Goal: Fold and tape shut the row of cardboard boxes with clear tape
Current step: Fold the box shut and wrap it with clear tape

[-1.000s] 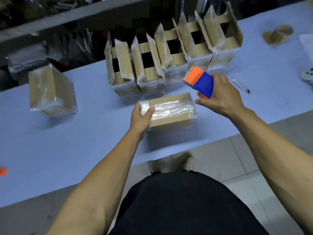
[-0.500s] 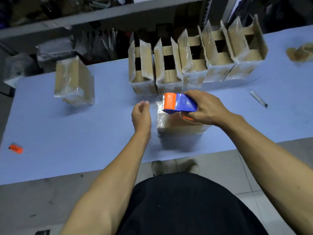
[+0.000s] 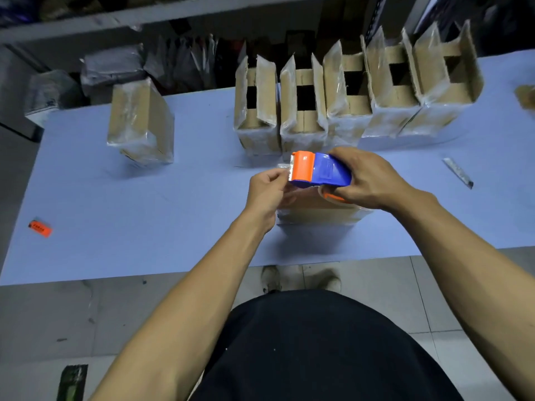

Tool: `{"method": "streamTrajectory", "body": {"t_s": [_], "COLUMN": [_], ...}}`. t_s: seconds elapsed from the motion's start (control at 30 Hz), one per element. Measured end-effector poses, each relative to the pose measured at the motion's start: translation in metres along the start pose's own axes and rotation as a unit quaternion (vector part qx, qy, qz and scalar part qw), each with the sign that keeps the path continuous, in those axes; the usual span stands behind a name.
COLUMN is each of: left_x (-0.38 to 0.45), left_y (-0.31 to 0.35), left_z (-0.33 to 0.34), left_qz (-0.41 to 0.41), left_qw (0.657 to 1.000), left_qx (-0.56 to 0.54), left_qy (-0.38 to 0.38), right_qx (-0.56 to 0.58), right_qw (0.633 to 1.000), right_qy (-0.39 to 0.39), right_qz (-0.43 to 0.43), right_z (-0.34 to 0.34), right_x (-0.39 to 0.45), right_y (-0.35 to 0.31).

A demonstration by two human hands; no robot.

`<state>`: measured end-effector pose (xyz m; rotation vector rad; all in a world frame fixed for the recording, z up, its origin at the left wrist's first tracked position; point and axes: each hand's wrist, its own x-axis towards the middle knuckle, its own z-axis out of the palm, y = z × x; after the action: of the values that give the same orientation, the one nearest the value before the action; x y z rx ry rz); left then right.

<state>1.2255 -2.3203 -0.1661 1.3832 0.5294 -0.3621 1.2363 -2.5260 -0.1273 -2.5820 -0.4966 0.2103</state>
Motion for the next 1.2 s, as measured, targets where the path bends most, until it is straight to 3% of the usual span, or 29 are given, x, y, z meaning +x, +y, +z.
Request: {"method": "streamTrajectory", "body": {"t_s": [0.2,0.33,0.43,0.67,0.97,1.2], "left_x": [0.011,0.026,0.034,0.050,0.066,0.067], "left_y": [-0.006,-0.019,-0.040,-0.075,-0.069,-0.064], "left_z": [-0.003,-0.041,-0.059,-0.018,-0.016,-0.023], "left_qz": [0.066,0.018,-0.025,-0.057,-0.132,-0.211], "left_qw": [0.986,0.984,0.986,0.983,0.974,0.970], "left_qx": [0.130,0.035,0.062,0.087,0.146,0.101], "left_qy": [0.077,0.176,0.154,0.152,0.114,0.074], "right_qx": [-0.063,-0.077,-0.114,-0.124,-0.131,-0.134], "right_qw": [0.998,0.997,0.993,0.992,0.991,0.991], "right_qy": [-0.019,-0.031,-0.034,-0.016,0.011,0.005], "right_qz": [-0.019,-0.007,-0.012,-0.013,0.006,0.027], "right_z": [0.003,-0.011,-0.017,-0.004,0.003,0.003], "right_x": [0.010,0.002,-0.002,0.001,0.003,0.003], "right_y": [-0.009,0.004,0.012,0.007,0.004,-0.002]}}
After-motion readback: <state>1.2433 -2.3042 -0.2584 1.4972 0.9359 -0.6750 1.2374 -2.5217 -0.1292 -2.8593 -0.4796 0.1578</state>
